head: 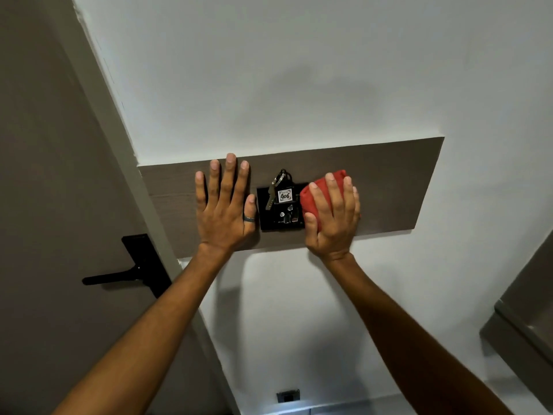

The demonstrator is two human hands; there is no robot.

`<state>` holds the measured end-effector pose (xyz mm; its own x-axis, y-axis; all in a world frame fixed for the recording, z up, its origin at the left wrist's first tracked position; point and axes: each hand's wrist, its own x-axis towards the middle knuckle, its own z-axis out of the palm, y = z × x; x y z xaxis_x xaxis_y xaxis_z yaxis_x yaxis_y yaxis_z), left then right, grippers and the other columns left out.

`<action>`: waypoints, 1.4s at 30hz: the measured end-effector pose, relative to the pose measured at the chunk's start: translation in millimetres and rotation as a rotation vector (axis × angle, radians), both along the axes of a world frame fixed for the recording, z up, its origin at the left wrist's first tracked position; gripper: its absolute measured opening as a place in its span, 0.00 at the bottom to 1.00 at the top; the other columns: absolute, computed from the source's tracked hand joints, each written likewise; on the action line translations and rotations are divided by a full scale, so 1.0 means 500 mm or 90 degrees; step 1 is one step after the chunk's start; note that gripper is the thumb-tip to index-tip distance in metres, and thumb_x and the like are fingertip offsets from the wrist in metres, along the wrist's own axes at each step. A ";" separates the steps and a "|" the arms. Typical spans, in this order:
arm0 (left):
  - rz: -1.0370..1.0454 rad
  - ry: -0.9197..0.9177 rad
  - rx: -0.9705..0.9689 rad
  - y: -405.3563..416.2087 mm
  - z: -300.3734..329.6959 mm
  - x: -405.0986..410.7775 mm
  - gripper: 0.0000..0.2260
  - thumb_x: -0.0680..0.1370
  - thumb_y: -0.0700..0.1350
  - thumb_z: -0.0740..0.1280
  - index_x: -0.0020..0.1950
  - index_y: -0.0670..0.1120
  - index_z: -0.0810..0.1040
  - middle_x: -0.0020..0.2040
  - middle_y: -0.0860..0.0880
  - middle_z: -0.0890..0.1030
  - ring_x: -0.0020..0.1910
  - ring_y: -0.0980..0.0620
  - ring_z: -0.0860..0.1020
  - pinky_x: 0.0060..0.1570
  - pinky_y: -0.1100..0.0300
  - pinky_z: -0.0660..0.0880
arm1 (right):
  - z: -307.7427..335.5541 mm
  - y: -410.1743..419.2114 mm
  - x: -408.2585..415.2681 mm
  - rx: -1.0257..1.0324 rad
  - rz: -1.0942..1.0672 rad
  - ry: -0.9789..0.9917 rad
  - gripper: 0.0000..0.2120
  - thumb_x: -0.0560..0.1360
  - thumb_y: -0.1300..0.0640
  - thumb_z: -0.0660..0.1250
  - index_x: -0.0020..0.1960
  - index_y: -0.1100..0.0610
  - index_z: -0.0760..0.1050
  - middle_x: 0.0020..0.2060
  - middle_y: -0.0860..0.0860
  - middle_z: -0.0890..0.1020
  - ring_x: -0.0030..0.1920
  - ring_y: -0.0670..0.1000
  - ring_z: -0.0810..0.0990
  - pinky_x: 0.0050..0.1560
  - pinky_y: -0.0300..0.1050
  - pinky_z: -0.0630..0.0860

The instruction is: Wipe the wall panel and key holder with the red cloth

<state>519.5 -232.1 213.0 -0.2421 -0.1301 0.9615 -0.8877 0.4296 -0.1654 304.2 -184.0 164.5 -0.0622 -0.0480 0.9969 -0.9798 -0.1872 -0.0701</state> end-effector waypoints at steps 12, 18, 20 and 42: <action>0.001 -0.002 -0.032 -0.016 -0.014 0.001 0.26 0.86 0.51 0.54 0.83 0.46 0.56 0.83 0.45 0.54 0.83 0.46 0.46 0.82 0.44 0.44 | 0.008 0.007 0.057 0.029 -0.018 -0.219 0.24 0.86 0.46 0.52 0.77 0.53 0.72 0.77 0.57 0.72 0.82 0.63 0.61 0.83 0.61 0.58; 0.003 0.000 -0.031 -0.016 -0.010 0.002 0.25 0.86 0.51 0.53 0.83 0.45 0.58 0.83 0.46 0.53 0.83 0.46 0.46 0.82 0.44 0.44 | 0.006 0.033 0.014 0.096 -0.014 -0.023 0.24 0.86 0.47 0.53 0.78 0.54 0.70 0.77 0.57 0.72 0.81 0.65 0.64 0.83 0.62 0.58; 0.000 -0.002 -0.035 -0.015 -0.012 0.001 0.26 0.86 0.51 0.53 0.83 0.45 0.58 0.82 0.45 0.56 0.83 0.46 0.46 0.82 0.44 0.44 | 0.022 0.027 0.035 0.077 -0.037 -0.056 0.24 0.87 0.47 0.52 0.78 0.53 0.71 0.78 0.56 0.72 0.81 0.64 0.64 0.83 0.61 0.59; 0.011 -0.002 -0.038 -0.025 -0.017 0.000 0.27 0.86 0.51 0.53 0.83 0.45 0.56 0.84 0.46 0.51 0.83 0.44 0.47 0.82 0.43 0.45 | -0.078 0.013 -0.028 0.024 -0.022 0.088 0.21 0.86 0.47 0.56 0.73 0.55 0.73 0.73 0.57 0.74 0.75 0.66 0.70 0.80 0.60 0.63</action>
